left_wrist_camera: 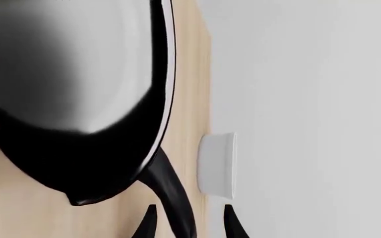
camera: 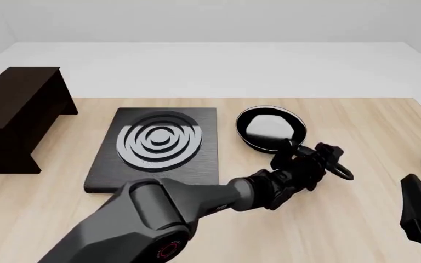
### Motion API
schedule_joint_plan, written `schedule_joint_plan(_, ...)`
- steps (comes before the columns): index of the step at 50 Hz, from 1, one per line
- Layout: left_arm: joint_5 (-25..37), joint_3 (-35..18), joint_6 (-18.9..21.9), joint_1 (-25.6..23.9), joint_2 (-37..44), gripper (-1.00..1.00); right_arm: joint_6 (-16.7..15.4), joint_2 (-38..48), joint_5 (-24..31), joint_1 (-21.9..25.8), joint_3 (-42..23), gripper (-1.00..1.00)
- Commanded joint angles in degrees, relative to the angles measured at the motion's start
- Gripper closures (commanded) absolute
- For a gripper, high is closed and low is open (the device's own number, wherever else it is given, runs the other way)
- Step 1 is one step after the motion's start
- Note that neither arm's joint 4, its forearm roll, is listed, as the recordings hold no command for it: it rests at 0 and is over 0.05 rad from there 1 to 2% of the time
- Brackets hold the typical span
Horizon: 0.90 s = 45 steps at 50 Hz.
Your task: Put the frying pan on top of the cabinet.
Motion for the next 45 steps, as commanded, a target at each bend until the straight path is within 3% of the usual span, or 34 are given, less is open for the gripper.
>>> schedule_joint_plan(1,1.4,-1.2,4.2,0.9,3.4,-1.0,0.3,0.2,-0.2,-0.1,0.0,-1.0)
schedule_joint_plan(25,2.2,-3.2,5.6,1.8,3.9,-1.0,0.7,-0.8,0.9,-0.5,0.0,-1.0)
schedule_joint_plan(26,2.3,-2.8,6.8,2.0,3.3,1.0,0.7,-0.8,0.9,-0.6,0.0,-1.0)
schedule_joint_plan(45,1.5,2.2,12.9,3.8,-2.0,1.0,-0.2,-1.1,1.3,-0.5,0.0,-1.0)
